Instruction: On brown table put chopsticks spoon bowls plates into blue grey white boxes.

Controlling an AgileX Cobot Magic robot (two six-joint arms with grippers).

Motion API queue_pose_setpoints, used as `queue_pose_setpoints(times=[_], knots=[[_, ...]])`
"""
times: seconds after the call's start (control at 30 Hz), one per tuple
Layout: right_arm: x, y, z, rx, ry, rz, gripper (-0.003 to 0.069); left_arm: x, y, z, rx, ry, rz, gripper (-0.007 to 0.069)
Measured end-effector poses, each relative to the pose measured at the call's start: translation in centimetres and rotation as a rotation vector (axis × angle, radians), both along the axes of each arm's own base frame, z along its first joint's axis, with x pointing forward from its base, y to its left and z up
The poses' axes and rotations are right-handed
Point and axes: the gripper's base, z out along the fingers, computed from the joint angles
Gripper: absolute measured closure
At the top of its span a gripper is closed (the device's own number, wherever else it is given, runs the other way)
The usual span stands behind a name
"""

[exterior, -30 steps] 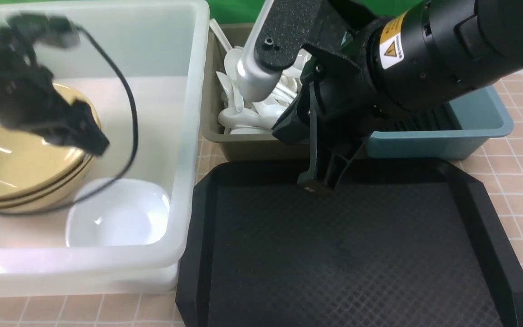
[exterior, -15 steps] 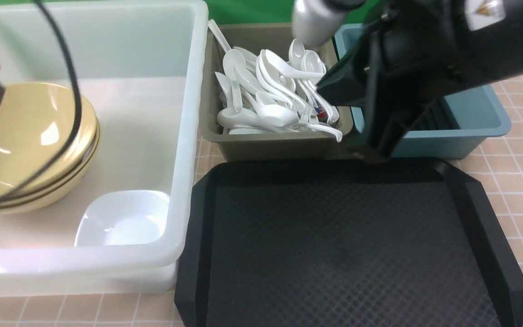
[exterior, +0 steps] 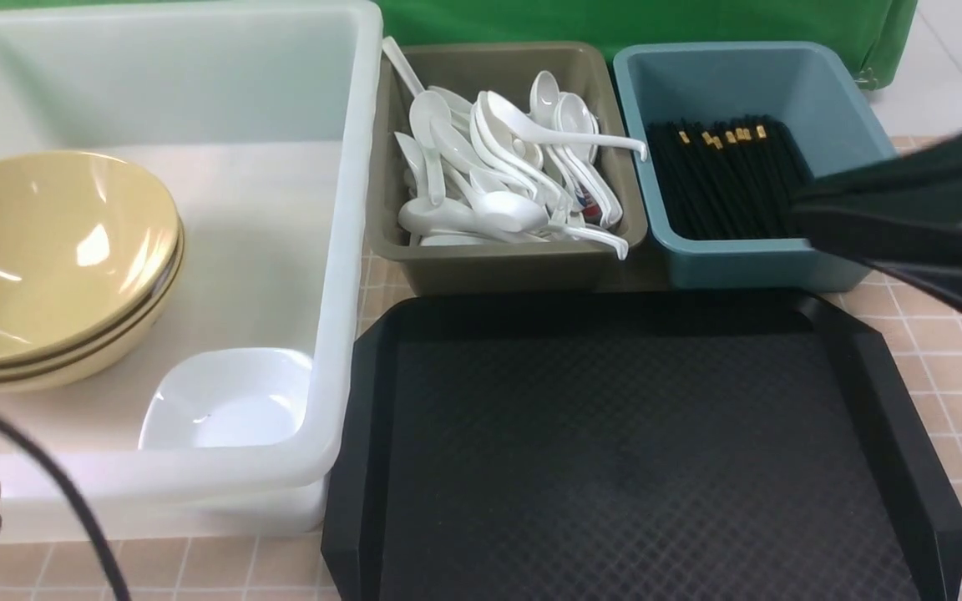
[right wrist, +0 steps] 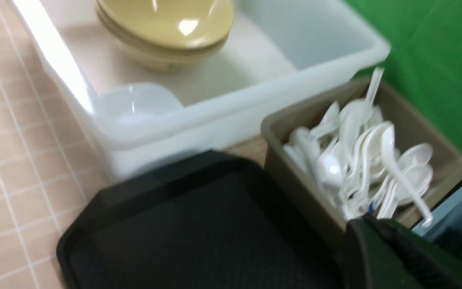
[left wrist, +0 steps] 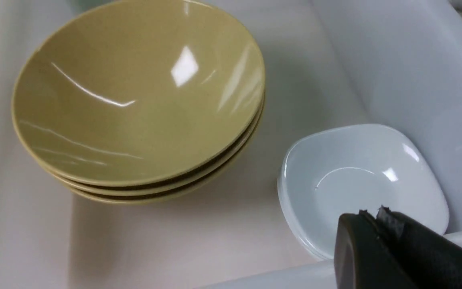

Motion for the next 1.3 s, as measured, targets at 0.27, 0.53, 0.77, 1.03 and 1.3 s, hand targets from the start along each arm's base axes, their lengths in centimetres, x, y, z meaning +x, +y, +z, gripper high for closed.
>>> queue_pose_setpoints(times=[0.27,0.53,0.77,1.03,1.3], knots=[[-2.3,-2.2,-1.2,0.089,-0.091,0.004,0.0622,-2.2,-0.1,-0.9,0.003,-0.155,0.019,0.0623],[-2.5,-2.3,-1.5,0.073,-0.069,0.003,0.0617,-2.3,-0.1,-2.3,0.0,-0.134,0.02,0.0623],[-2.5,-2.3,-1.5,0.072,-0.068,0.003,0.0612,-2.3,-0.1,-3.4,-0.004,-0.08,0.015,0.0623],[-2.5,-2.3,-1.5,0.072,-0.068,0.003,0.061,-2.4,-0.1,-3.5,-0.004,-0.074,0.015,0.0623],[-2.3,-2.2,-2.2,0.071,-0.064,0.003,0.061,-2.4,-0.1,-3.6,-0.004,-0.071,0.014,0.0623]])
